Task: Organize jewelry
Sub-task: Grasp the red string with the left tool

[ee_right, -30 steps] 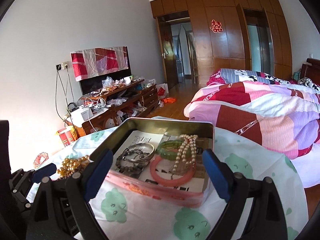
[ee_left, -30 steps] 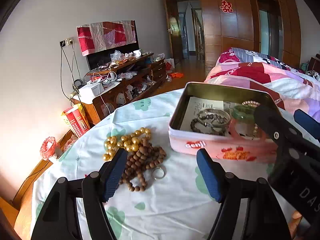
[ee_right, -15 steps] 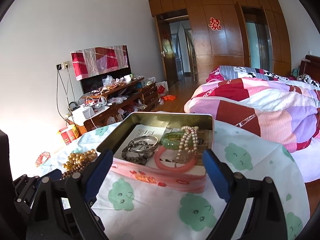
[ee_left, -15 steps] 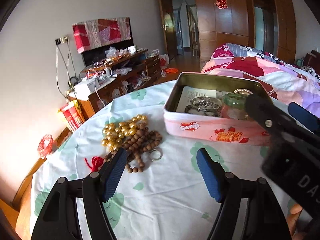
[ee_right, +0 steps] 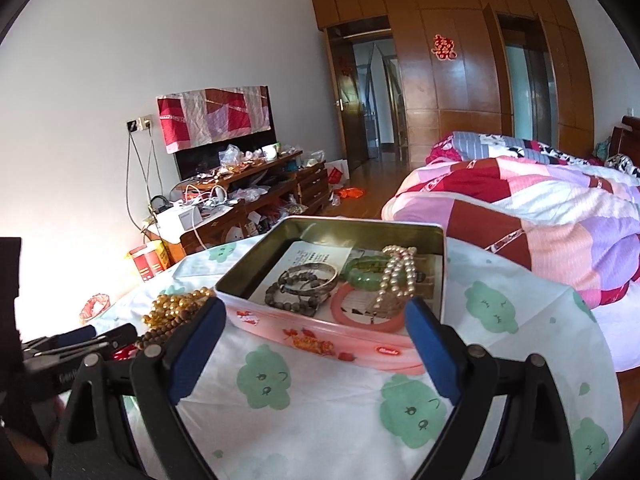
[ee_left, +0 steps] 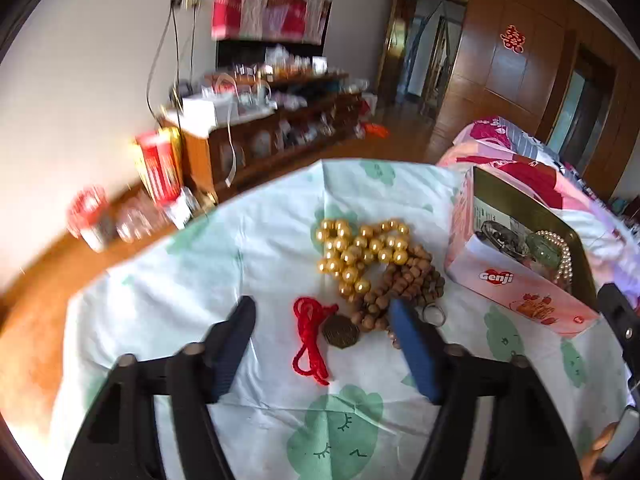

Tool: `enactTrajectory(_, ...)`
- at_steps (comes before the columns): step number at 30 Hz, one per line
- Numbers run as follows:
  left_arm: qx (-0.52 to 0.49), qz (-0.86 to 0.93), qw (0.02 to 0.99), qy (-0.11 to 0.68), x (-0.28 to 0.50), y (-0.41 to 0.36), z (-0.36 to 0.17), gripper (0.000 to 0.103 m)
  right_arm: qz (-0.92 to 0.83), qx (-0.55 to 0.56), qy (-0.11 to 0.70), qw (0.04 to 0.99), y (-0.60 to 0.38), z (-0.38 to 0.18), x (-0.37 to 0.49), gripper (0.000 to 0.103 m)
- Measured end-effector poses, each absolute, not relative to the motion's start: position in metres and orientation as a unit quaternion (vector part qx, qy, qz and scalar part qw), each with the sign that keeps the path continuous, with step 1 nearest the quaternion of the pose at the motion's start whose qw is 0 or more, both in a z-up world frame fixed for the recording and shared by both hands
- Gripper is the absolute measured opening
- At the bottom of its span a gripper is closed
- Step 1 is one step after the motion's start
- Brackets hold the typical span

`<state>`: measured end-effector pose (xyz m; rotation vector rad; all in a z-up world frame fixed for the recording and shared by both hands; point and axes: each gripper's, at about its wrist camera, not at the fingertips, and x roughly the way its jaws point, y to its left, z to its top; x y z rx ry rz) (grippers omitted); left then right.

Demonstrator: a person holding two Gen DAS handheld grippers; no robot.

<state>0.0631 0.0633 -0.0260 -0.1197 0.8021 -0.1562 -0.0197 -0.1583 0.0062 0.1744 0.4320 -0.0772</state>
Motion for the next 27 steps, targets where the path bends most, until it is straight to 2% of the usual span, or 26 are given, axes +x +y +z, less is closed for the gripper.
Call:
enactTrajectory(1, -0.063, -0.078, 0.911, 0.399, 0.066, 0.064, -0.029, 0.045, -0.036, 0.088, 0.217, 0.972, -0.158, 0.006, -0.019, 0.093)
enactTrajectory(2, -0.067, -0.077, 0.906, 0.412, 0.069, 0.064, -0.033, 0.042, -0.034, 0.09, 0.218, 0.971, -0.158, 0.005, -0.018, 0.093)
enactTrajectory(8, -0.053, -0.067, 0.899, 0.429, 0.073, 0.058, -0.037, 0.041, -0.027, 0.109, 0.227, 0.968, -0.162, 0.003, -0.016, 0.093)
enactTrajectory(9, -0.053, -0.066, 0.9, 0.427, 0.071, 0.058, -0.037, 0.038, -0.025, 0.113, 0.229, 0.966, -0.162, 0.002, -0.016, 0.093)
enactTrajectory(10, -0.057, -0.07, 0.9, 0.427, 0.069, 0.059, -0.036, 0.031, -0.024, 0.115, 0.23, 0.966, -0.162, 0.002, -0.015, 0.093)
enactTrajectory(17, -0.116, -0.061, 0.892, 0.432, 0.07, 0.086, -0.038, 0.03, -0.022, 0.121, 0.235, 0.964, -0.163, 0.001, -0.014, 0.093)
enactTrajectory(25, -0.032, -0.045, 0.898, 0.436, 0.073, 0.057, -0.038, 0.03, -0.019, 0.127, 0.239, 0.963, -0.163, 0.0, -0.013, 0.093)
enactTrajectory(27, -0.03, -0.048, 0.898, 0.436, 0.073, 0.058, -0.038, 0.019, -0.019, 0.127, 0.239, 0.963, -0.163, -0.001, -0.014, 0.093)
